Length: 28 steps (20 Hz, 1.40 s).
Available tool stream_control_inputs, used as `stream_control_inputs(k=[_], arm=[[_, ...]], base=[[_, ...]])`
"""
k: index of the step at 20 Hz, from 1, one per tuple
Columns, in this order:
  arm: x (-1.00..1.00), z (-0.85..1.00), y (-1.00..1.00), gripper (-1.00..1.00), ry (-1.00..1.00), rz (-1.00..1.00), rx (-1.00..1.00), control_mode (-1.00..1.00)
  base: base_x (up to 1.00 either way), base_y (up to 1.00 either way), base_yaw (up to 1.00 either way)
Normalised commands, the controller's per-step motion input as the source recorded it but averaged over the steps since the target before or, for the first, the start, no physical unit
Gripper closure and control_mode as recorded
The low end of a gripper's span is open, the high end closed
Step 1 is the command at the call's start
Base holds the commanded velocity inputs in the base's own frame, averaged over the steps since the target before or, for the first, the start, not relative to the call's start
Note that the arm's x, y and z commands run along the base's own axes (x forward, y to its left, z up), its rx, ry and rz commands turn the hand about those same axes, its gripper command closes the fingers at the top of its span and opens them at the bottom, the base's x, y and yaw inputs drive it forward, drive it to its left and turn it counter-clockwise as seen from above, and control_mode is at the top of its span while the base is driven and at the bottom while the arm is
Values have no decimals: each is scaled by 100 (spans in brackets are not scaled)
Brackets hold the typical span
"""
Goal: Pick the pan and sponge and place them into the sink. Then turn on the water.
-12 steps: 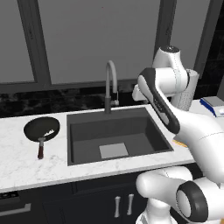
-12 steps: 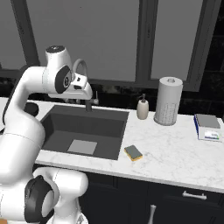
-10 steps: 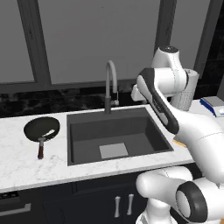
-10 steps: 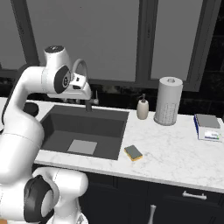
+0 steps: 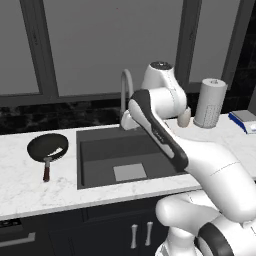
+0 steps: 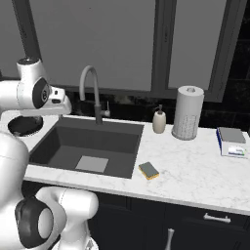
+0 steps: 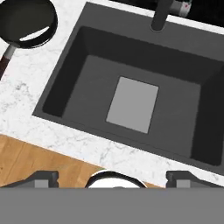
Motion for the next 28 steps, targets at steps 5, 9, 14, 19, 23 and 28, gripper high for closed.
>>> stream_control_inputs(k=[5, 9, 14, 19, 23, 28], arm=[[2, -7, 100, -100, 22, 30, 0, -100], [39, -33, 100, -100, 35, 25, -1, -100], [69, -48, 100, -100, 21, 13, 0, -100], [74, -69, 96, -100, 4, 0, 0, -100], [58, -38, 44, -100, 3, 0, -3, -100], [0, 0, 0, -100, 0, 0, 0, -100]], base=[[0, 0, 0], [0, 0, 0], [0, 0, 0], [0, 0, 0], [0, 0, 0], [0, 0, 0]])
